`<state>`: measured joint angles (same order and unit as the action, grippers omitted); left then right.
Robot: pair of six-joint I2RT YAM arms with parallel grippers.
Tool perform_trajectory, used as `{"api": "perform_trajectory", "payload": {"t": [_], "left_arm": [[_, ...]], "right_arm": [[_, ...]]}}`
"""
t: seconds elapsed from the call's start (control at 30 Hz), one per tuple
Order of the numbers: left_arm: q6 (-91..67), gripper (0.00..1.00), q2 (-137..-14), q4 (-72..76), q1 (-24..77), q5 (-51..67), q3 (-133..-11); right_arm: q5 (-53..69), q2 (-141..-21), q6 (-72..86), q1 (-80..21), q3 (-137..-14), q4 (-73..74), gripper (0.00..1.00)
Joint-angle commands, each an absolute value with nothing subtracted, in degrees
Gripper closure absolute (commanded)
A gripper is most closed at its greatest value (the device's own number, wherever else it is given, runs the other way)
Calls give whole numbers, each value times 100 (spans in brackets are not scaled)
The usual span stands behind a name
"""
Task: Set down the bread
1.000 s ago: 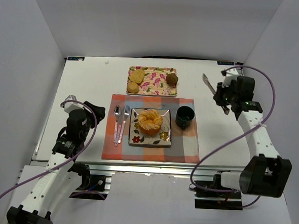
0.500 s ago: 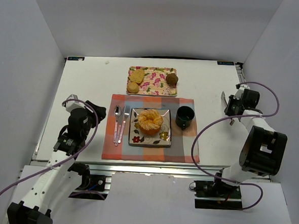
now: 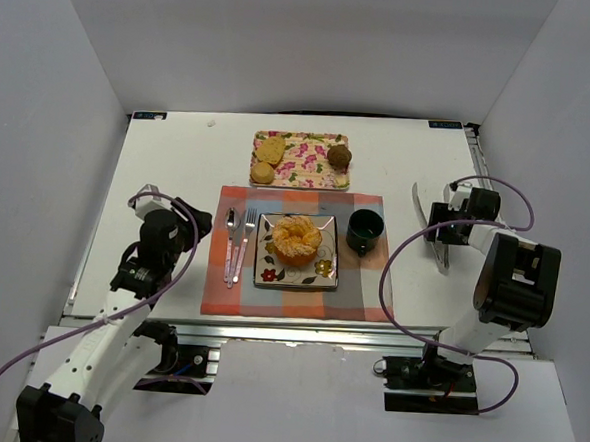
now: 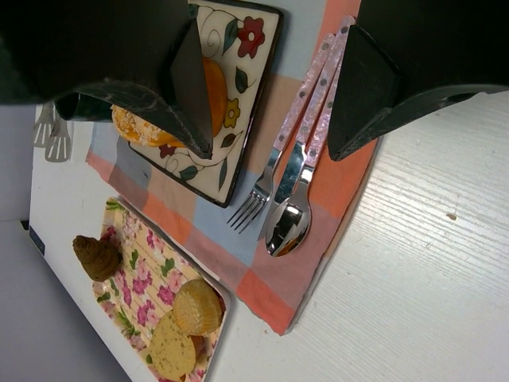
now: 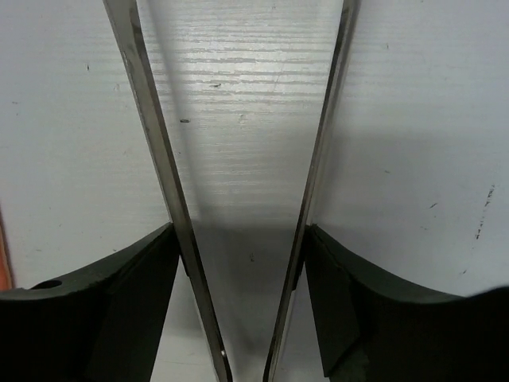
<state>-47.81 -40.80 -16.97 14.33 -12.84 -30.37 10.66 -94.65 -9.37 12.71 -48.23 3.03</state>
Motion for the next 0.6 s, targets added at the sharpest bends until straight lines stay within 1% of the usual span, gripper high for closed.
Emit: {"api": "perform_trajectory", "payload": {"t": [0.0,0.03,0.07,0.1,0.23,0.37,0.5,0.57], "left_arm": [[-4658,31,-4148,-1573,1397,-1248,-3260],[-4641,31,-4175,-1582,1397,-1248,-3296],[-4632,31,-4184,-1591,1397,-1248,-3313],[-4614,31,-4201,-1582,1397,-1248,-3322],[-4623,31,-4219,-1556,1397,-1248,-3314],[-4606,31,-4289,-1512,1397,-1204,-3339],[-4500,31,-4447,-1503,1397,-1178,-3498],[-4474,31,-4491,-1450,1397,-1160,-3524]], "right_arm": [[1151,-9299,-1125,1327,-4956,421,31],[1143,-9221,-1134,1327,-5035,518,20],[1134,-9185,-1142,1327,-5271,658,11],[1090,-9141,-1151,1327,-5395,981,11],[958,-8703,-1404,1310,-5958,1484,11],[861,-8245,-1424,1275,-6380,1424,11],[773,-8069,-1319,950,-6960,1555,10],[1044,-8007,-1301,678,-7215,1652,11]]}}
